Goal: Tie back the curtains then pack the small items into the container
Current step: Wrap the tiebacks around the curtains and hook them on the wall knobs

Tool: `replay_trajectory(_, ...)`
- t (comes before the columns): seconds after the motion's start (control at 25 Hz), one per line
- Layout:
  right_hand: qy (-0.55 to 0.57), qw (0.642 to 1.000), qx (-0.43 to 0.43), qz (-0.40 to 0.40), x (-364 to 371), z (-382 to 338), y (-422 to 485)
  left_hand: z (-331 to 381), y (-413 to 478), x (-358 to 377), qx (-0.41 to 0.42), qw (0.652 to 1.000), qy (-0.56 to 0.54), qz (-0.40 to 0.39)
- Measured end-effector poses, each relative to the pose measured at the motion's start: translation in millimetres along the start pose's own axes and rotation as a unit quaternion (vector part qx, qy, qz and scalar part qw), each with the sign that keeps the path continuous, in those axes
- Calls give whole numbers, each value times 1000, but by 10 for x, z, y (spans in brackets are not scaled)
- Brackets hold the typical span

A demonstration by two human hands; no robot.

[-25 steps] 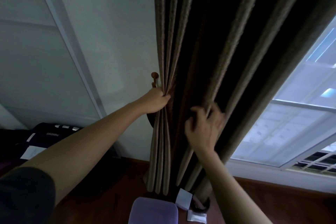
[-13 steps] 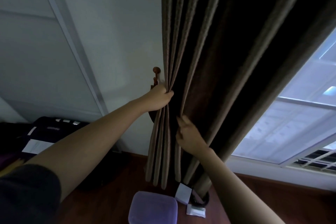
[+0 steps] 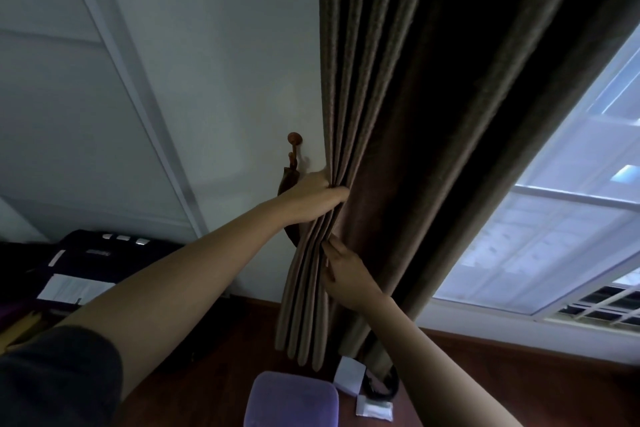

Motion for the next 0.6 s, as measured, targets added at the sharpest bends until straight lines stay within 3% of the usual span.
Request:
replay_trajectory(0.12, -44, 998, 13, -37, -3, 13, 13, 74, 29, 68, 43, 997, 57, -3)
replay_trajectory(0.2, -125, 991, 36, -32, -78, 69, -32, 59, 64, 71, 59, 994, 82, 34)
replay_trajectory(0.24, -134, 988, 66, 25, -171, 109, -64, 34, 71, 68, 52, 994, 78, 53)
replay_trajectory(0.28, -104, 979, 97, 149, -333, 157, -109, 2, 76, 64, 48, 994, 75, 69)
replay_trajectory(0.36, 44, 888, 156, 430, -825, 192, -291, -50, 58, 48, 44, 993, 63, 92)
replay_trajectory(0.4, 122, 831, 154, 520, -1063, 188, -361, -68, 40, 38, 45, 992, 56, 100)
replay_trajectory(0.44, 189, 798, 136, 555, -1271, 183, -357, -79, 29, 24, 48, 991, 53, 110)
replay_trajectory(0.52, 268, 801, 123, 521, -1620, 119, -206, -88, 12, 4, 52, 990, 47, 120)
replay_trajectory(0.6, 259, 842, 162, 445, -1787, 78, -20, -101, 3, 21, 54, 991, 33, 121)
Point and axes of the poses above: each hand's wrist, its own y-axis towards the middle knuckle, its own x-axis out of the palm, z = x × y, the point moved 4 cm from there along y, towards the middle knuckle, and after that the axes turned 14 degrees about x, right-handed, at the moved point
